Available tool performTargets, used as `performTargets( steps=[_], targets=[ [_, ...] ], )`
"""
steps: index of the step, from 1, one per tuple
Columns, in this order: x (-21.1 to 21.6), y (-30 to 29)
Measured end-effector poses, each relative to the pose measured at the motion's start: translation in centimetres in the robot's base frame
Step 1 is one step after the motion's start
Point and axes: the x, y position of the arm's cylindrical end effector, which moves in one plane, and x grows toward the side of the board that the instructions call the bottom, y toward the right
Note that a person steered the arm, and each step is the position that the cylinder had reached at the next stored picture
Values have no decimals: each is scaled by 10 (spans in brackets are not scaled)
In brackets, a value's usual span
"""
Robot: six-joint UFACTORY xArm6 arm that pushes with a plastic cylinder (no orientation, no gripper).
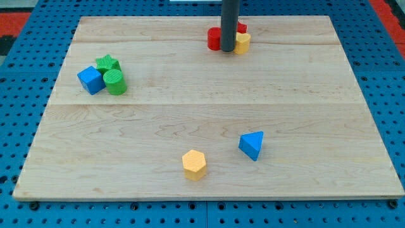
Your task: Point at the blue triangle
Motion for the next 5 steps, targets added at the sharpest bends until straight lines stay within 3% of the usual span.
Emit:
performTargets(
  steps=[1,2,3,4,5],
  targets=[
    [62,13],
    [98,85],
    [181,151],
    [266,133],
    [250,81]
  ],
)
